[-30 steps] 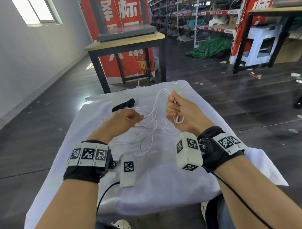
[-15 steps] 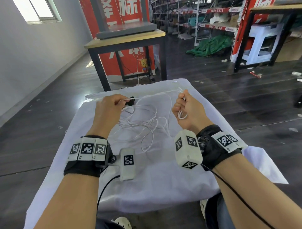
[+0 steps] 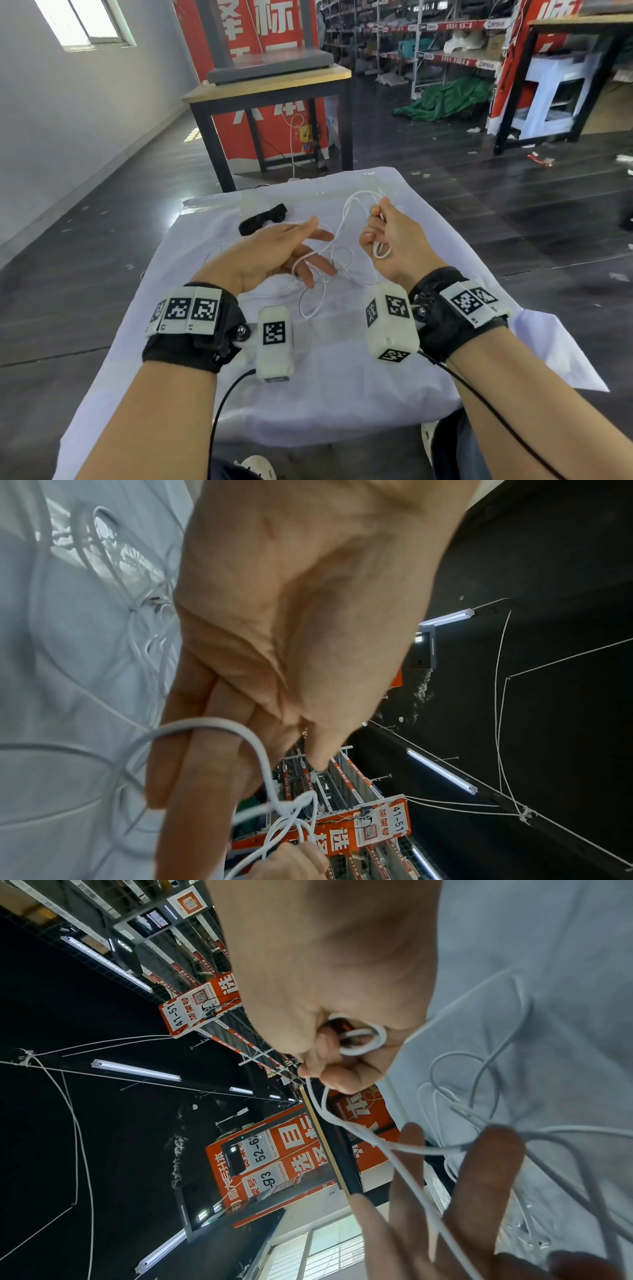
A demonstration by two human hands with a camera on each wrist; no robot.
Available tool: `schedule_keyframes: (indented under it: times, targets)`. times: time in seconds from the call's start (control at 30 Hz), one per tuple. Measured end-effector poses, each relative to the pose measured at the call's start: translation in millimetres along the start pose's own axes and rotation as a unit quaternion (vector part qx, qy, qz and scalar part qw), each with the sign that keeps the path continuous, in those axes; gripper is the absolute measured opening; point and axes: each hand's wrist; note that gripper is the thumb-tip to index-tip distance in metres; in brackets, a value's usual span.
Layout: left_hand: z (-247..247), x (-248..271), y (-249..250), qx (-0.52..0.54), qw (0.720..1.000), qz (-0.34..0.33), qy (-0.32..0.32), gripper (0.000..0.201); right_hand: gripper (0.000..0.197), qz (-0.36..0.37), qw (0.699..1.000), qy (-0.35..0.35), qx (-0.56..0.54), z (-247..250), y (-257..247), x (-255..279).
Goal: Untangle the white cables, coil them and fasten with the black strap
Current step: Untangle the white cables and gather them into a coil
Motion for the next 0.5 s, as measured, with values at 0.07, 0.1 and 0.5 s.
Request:
schedule_keyframes:
  times: [0.07,0.1,0.5]
  targets:
    - [-2,-1,-2,0.005,0.999,0.025,-0.026,0.046,0.040,0.002,1.000,-0.003,-0.005,-1,-1,0]
    - [-2,-3,-4,0.002,0.999,0.032,-0.018,0.047,0.041,0.005,1.000,-0.002,-0.008,-1,-2,0]
    - [16,-21,-19,0.254,0.908,-0.134,0.305,0.055,0.039,-0.002,0.996,0.082,-0.018,6,-6,-1]
Point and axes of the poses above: each hand's wrist, its own x-axis away from the middle knuckle, its own z-axis out of the back of the hand, y = z × x, and after that the axes turned 2 degrees about -x, right-handed
